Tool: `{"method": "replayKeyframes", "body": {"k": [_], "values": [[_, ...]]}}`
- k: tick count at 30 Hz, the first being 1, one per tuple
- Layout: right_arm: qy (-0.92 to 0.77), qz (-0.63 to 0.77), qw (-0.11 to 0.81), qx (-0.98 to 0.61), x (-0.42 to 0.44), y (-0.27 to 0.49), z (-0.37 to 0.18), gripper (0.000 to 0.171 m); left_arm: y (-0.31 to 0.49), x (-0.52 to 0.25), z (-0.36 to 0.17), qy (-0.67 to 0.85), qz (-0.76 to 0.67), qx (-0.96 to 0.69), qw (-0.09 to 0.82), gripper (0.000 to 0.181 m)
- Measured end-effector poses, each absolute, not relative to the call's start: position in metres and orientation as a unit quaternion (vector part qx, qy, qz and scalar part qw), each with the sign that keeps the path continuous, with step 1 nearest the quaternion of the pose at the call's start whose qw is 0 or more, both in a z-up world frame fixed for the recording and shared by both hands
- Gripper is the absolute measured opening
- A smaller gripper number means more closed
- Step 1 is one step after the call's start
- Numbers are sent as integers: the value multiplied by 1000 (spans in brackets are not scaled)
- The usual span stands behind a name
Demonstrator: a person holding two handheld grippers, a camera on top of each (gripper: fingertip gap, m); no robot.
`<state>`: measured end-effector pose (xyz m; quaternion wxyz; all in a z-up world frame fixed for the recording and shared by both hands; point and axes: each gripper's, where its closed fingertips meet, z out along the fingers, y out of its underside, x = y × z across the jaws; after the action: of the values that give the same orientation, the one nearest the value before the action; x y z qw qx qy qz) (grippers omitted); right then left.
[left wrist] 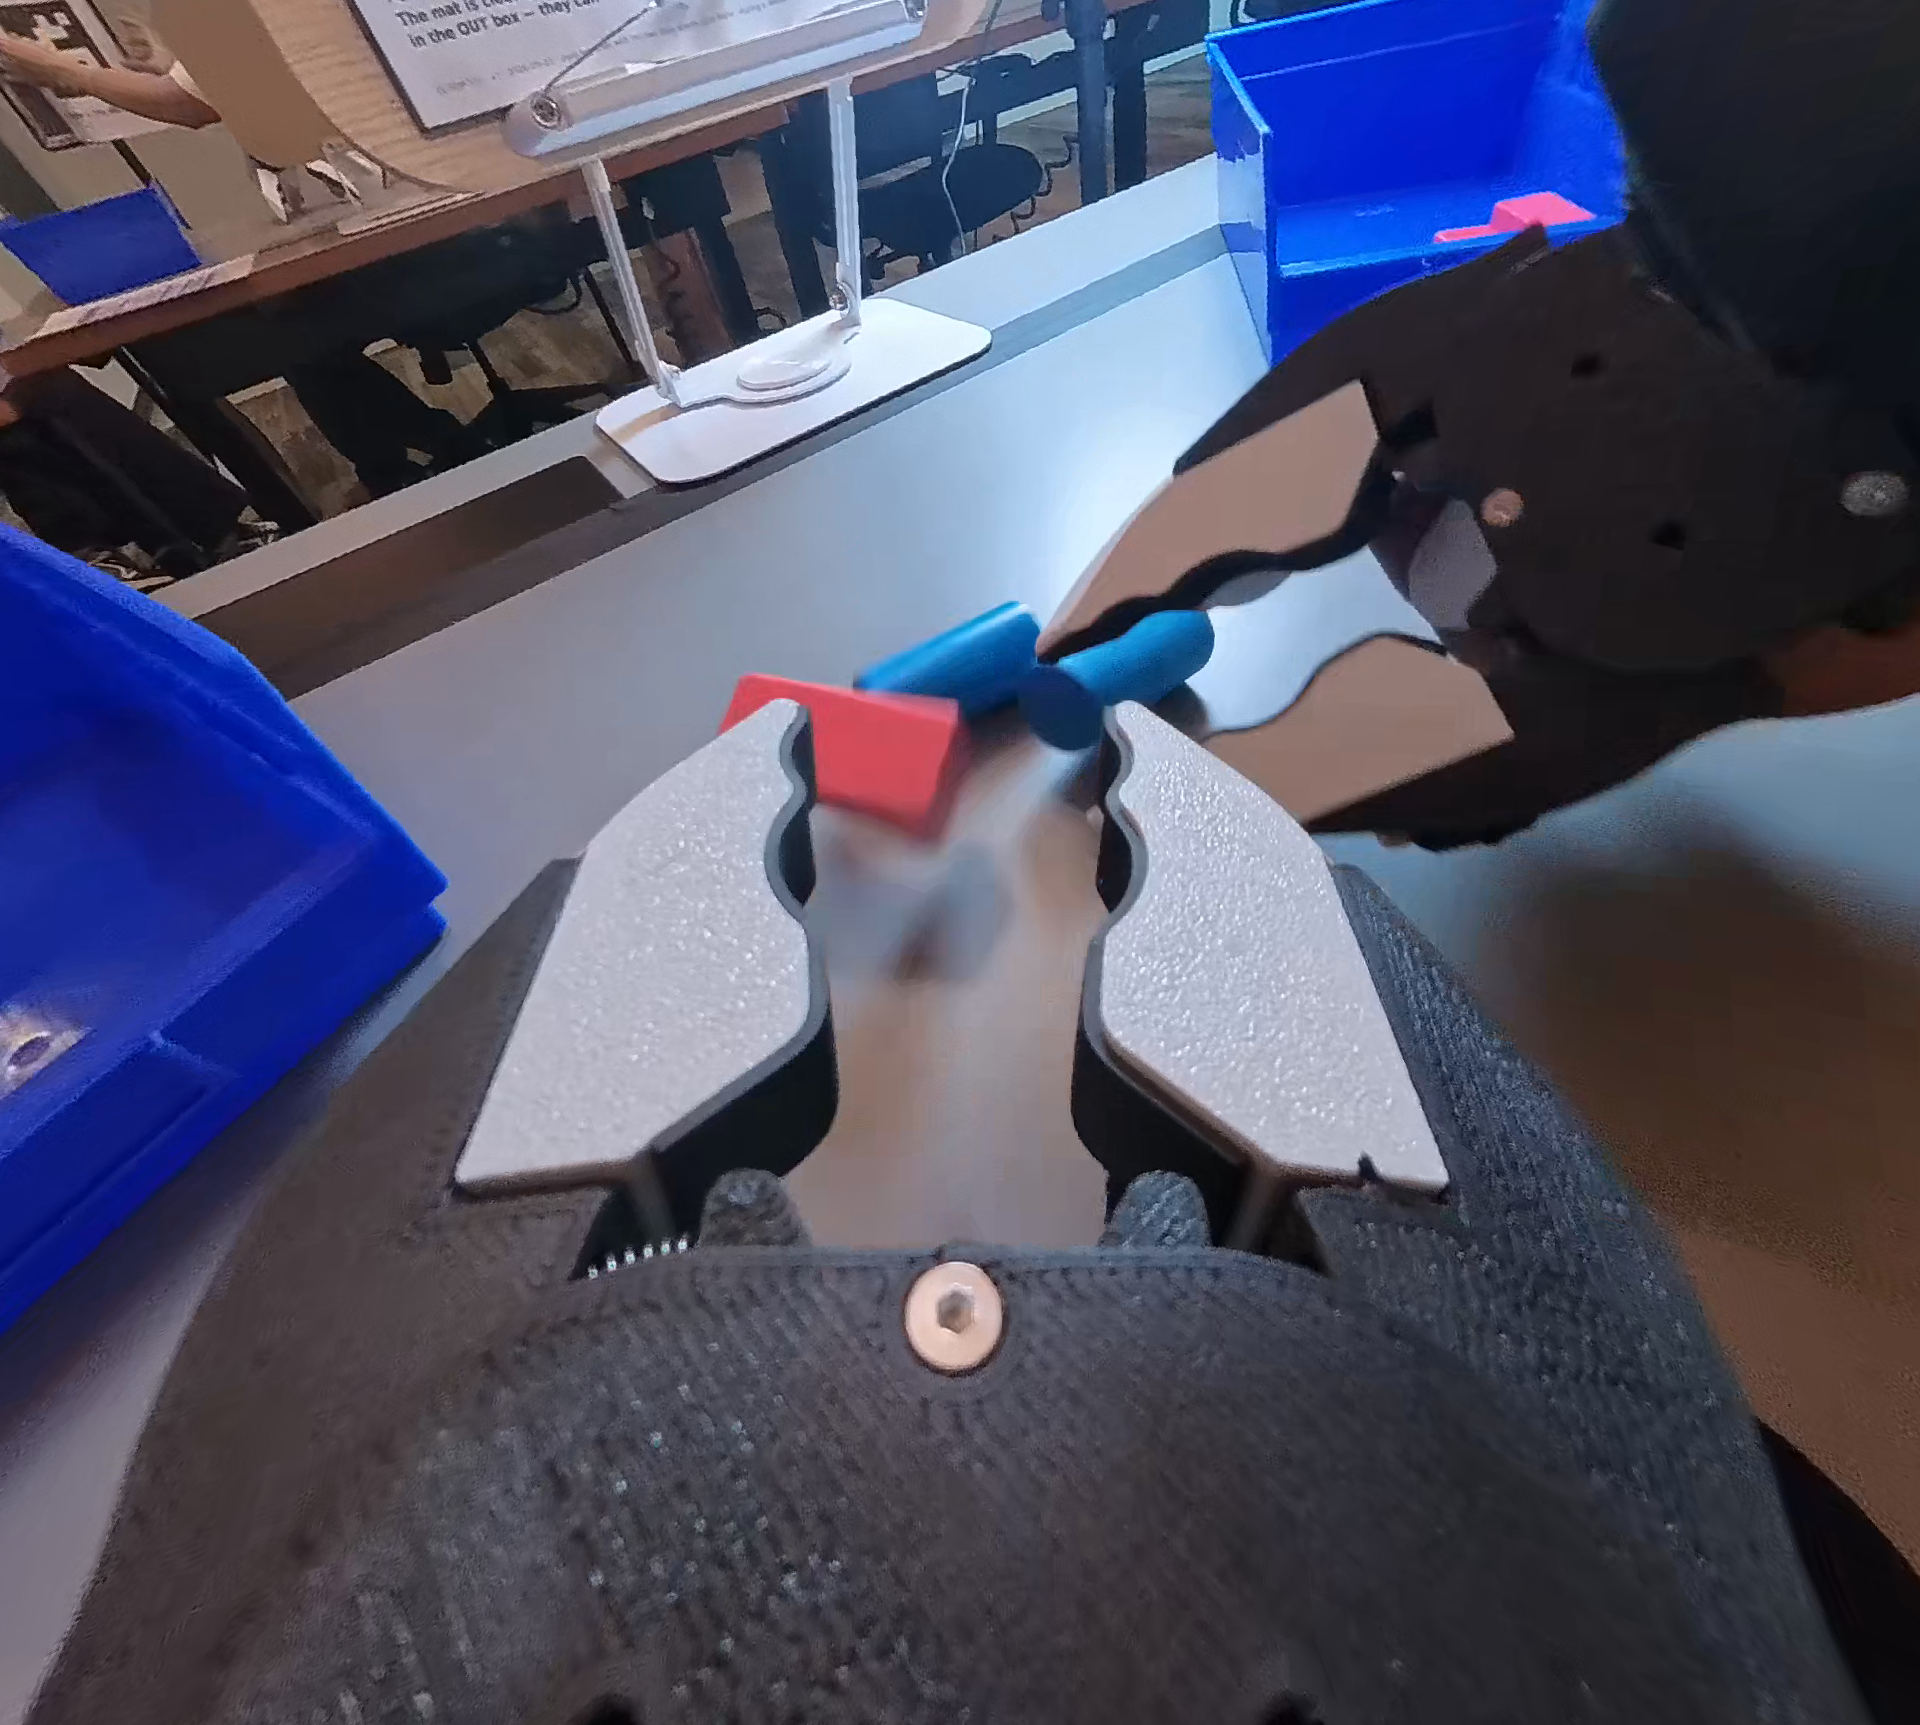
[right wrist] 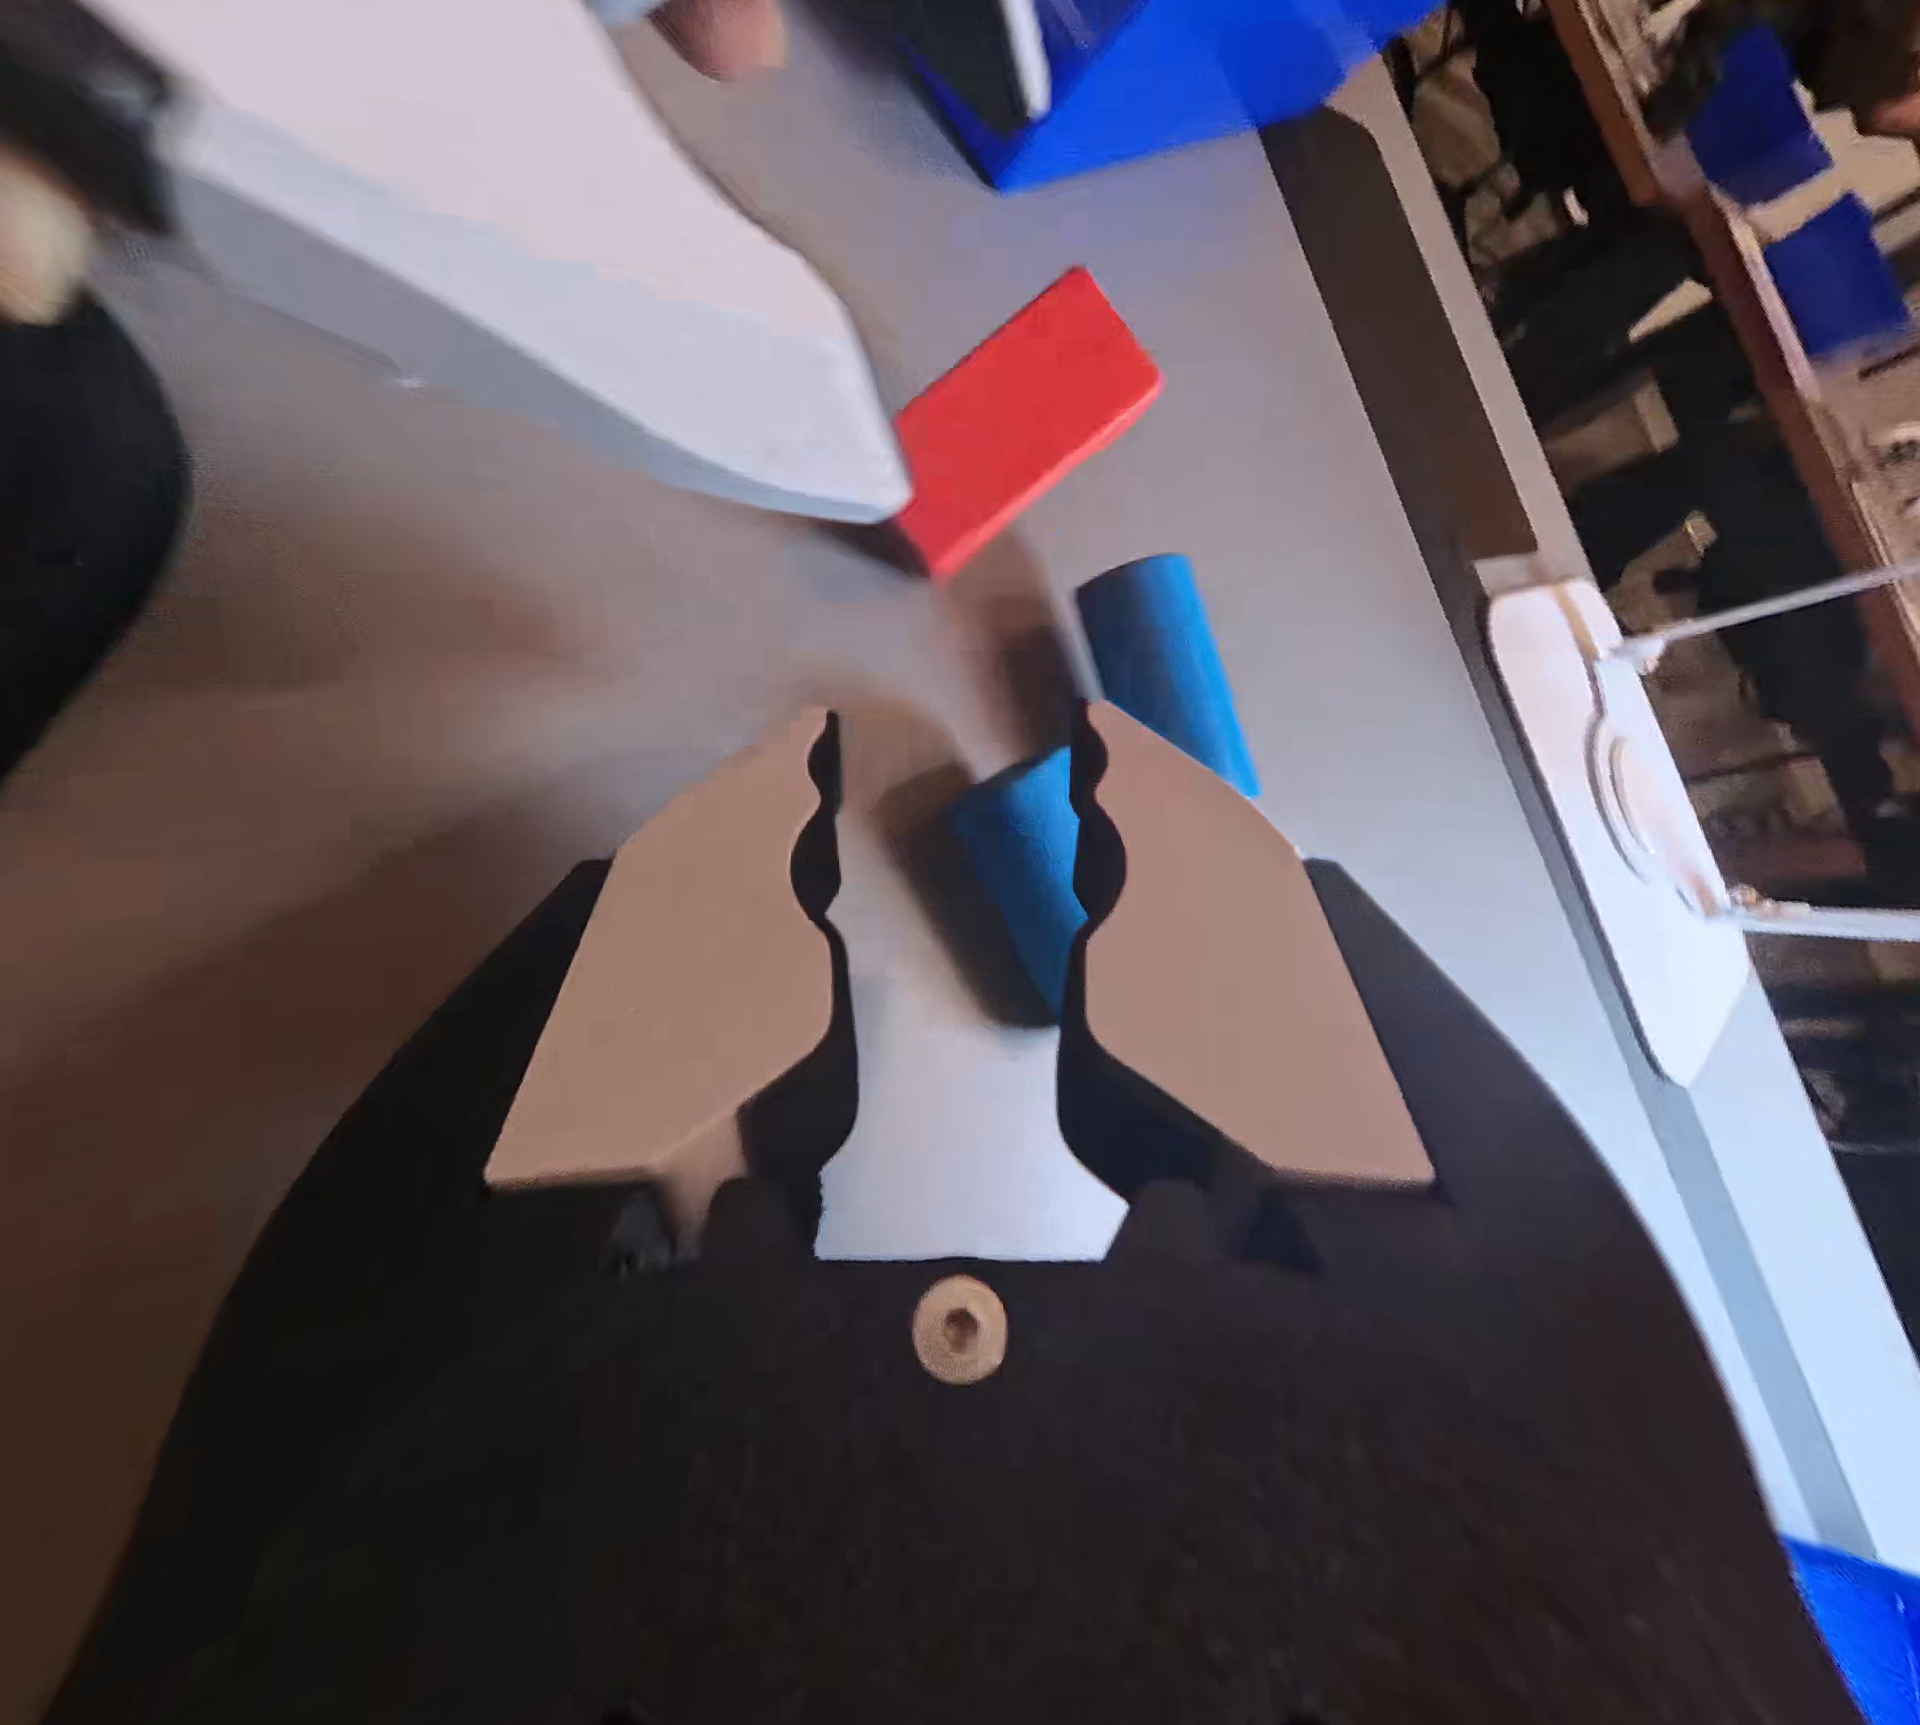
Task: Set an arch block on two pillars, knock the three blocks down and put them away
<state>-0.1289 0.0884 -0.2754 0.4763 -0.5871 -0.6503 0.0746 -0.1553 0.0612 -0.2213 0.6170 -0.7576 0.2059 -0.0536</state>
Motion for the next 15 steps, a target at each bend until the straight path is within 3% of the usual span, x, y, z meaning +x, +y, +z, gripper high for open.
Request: {"method": "replayKeyframes", "body": {"k": [10, 15], "values": [[-620, 146, 481, -603, -90, 93, -252, 48, 63, -161, -233, 201, -49, -779, 592, 51], [-667, 153, 417, -598, -82, 98, -264, 54, 63, -157, -238, 211, -54, -783, 583, 48]]}}
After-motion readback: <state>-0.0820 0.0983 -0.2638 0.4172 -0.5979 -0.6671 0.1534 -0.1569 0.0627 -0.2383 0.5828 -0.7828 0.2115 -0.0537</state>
